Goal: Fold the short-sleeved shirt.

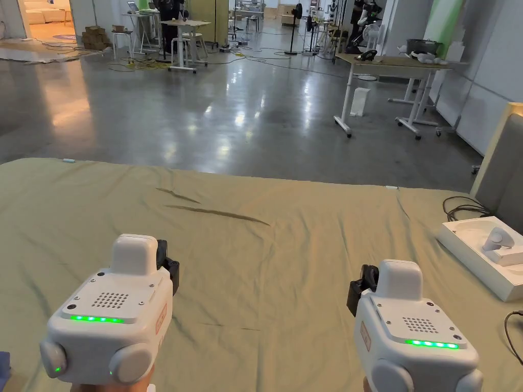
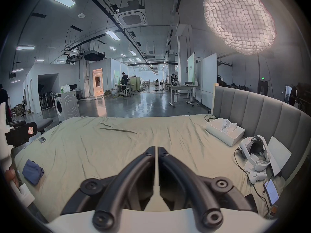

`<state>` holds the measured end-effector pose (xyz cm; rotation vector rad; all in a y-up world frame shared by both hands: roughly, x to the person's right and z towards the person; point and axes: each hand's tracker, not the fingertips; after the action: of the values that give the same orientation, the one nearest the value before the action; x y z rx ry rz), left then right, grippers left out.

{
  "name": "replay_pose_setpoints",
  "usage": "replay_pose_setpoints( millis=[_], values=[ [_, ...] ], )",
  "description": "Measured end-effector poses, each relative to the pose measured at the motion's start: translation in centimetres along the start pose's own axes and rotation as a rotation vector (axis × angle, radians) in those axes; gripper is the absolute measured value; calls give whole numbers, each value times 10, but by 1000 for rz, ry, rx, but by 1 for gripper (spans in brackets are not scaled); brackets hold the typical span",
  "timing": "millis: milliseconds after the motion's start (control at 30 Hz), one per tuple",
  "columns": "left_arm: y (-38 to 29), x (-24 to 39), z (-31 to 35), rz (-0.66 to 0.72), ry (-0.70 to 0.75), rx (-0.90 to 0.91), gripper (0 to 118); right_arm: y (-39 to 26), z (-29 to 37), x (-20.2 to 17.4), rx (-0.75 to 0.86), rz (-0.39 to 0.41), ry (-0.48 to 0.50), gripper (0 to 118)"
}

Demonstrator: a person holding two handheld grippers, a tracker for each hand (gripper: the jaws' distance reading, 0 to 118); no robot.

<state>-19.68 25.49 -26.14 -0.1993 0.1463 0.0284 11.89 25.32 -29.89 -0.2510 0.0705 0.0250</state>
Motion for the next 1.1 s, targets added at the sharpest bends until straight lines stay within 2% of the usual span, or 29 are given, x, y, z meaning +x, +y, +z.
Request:
replay_pose_setpoints(
  millis=[33, 67, 100, 167, 300, 467, 667, 867, 1100],
  values=[
    [0, 1, -1, -9, 1, -3, 29, 0, -2, 0, -9, 4, -5, 26],
    [1, 0, -1, -13, -1, -4, 51, 0, -3, 1, -9, 4, -3, 40],
    [2, 0, -1, -17, -8, -8, 62, 0, -4, 3, -11, 4, 0, 57],
    [3, 0, -1, -10, -22, -14, 73, 1, -6, 2, -20, -1, -16, 83],
    [3, 0, 0, 10, 2, -2, 77, 0, -5, 6, -2, -23, -34, 84],
    [3, -8, -3, 66, -12, -16, 79, -1, -4, 10, 11, -25, -42, 108],
    [3, -13, -3, 90, -13, -7, 81, 1, -1, 13, 44, -28, -26, 118],
    [6, -12, -3, 40, 1, 3, 81, 4, 1, 12, 54, -8, -7, 117],
    [12, -9, 0, -31, -4, 23, 83, 8, -2, 15, 32, -54, 37, 118]
  ],
)
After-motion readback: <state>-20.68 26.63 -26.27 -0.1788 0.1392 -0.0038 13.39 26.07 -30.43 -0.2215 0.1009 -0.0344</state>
